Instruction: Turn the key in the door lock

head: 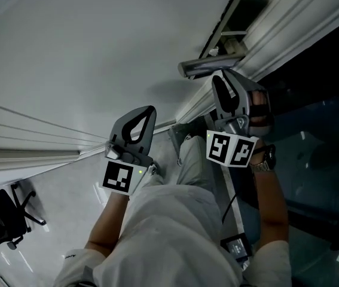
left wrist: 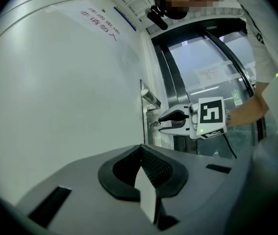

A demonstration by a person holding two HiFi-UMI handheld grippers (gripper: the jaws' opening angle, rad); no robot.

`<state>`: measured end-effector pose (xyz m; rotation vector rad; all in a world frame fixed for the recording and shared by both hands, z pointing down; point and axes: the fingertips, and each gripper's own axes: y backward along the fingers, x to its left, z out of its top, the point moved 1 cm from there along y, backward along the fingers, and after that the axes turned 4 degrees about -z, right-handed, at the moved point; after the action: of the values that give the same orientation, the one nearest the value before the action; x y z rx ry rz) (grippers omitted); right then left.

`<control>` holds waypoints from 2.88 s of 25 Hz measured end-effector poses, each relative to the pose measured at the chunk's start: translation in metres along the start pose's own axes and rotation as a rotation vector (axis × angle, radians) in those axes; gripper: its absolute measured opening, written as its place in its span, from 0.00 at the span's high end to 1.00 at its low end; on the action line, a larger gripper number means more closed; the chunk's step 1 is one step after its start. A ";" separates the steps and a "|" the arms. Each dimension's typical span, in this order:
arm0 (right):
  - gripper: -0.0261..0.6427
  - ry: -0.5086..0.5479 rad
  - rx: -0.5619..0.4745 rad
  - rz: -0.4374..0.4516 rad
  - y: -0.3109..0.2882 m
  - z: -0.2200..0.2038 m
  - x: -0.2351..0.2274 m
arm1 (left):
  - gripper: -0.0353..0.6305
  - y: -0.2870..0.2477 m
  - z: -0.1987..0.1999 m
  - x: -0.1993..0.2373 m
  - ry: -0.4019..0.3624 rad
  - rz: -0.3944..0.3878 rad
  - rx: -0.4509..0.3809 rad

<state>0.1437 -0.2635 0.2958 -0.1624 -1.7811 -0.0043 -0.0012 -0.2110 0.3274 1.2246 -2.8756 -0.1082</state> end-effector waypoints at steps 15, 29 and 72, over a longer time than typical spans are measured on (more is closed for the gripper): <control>0.91 -0.150 0.033 -0.065 -0.021 0.004 -0.014 | 0.94 0.014 -0.002 0.004 0.044 0.039 -0.020; 0.94 -1.150 -0.002 0.036 -0.021 -0.003 -0.033 | 0.94 0.017 -0.002 -0.005 0.042 0.030 -0.016; 0.72 -0.038 0.058 -0.036 -0.015 -0.004 -0.018 | 0.94 0.026 -0.008 -0.008 0.046 0.046 -0.023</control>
<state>0.1497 -0.2808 0.2800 -0.0889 -1.8202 0.0243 -0.0139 -0.1880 0.3372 1.1405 -2.8532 -0.1103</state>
